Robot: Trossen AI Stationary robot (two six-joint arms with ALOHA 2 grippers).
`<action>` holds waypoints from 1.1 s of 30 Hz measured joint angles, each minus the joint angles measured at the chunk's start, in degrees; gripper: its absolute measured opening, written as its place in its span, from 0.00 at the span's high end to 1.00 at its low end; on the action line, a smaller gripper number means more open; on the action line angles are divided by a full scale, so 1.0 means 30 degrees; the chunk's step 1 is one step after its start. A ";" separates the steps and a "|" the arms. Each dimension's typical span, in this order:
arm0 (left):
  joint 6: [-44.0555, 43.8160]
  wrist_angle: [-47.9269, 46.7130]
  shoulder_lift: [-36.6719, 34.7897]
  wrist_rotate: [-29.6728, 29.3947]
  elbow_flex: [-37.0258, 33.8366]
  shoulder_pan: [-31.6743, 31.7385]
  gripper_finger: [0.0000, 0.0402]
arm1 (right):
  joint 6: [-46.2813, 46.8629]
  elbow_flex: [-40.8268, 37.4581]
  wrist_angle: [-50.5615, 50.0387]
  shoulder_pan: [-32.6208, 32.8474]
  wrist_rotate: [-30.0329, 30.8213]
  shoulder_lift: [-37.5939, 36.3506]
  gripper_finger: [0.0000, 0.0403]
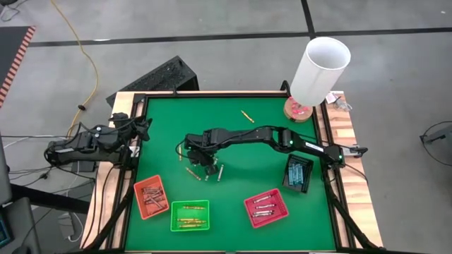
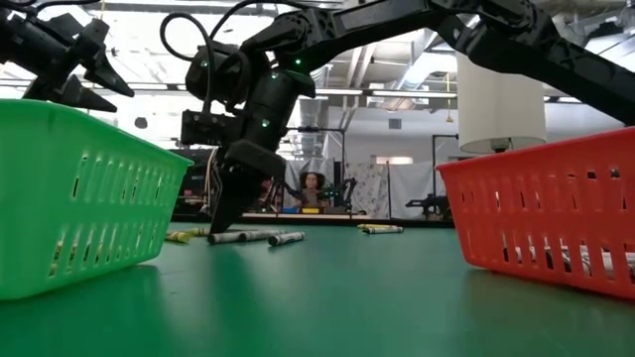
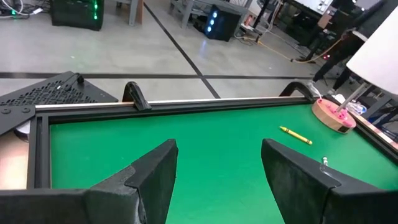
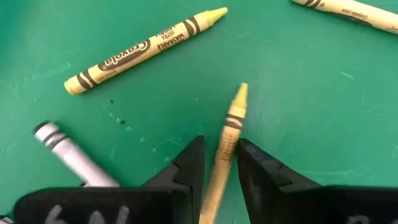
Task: Sort crayons
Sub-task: Put the yellow crayon into the green bin
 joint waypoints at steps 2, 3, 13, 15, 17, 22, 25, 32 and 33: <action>-0.0003 0.0013 0.0000 -0.0009 0.0007 0.0007 0.44 | 0.0015 0.0000 -0.0002 0.0000 0.0041 0.0013 0.74; -0.0003 -0.0001 0.0000 0.0000 0.0002 0.0000 0.44 | 0.0015 0.0000 -0.0032 0.0000 0.0103 0.0020 0.74; -0.0039 0.0004 0.0000 -0.0015 0.0007 0.0001 0.44 | 0.1376 -0.0029 -0.0117 0.0154 0.1786 0.0063 0.98; -0.0040 0.0011 0.0000 -0.0015 0.0000 0.0005 0.44 | 0.1840 -0.0036 -0.0069 0.0164 0.1884 0.0063 0.98; -0.0040 0.0011 0.0000 -0.0015 0.0003 0.0004 0.44 | 0.2281 -0.0051 0.0037 0.0160 0.1886 0.0063 0.98; -0.0047 0.0011 0.0000 -0.0022 0.0007 0.0007 0.44 | 0.3486 -0.0099 0.0586 0.0347 0.2094 -0.0152 0.99; -0.0047 0.0011 0.0000 -0.0031 0.0007 0.0000 0.44 | 0.4314 0.0190 0.1322 0.0460 0.2267 -0.0280 0.99; -0.0047 0.0011 0.0000 -0.0050 0.0007 0.0004 0.44 | 0.4963 0.0211 0.3659 0.1445 0.2369 -0.1278 1.00; -0.0047 0.0011 0.0000 -0.0051 0.0007 0.0000 0.44 | 0.5118 0.0230 0.4152 0.1646 0.2328 -0.1347 1.00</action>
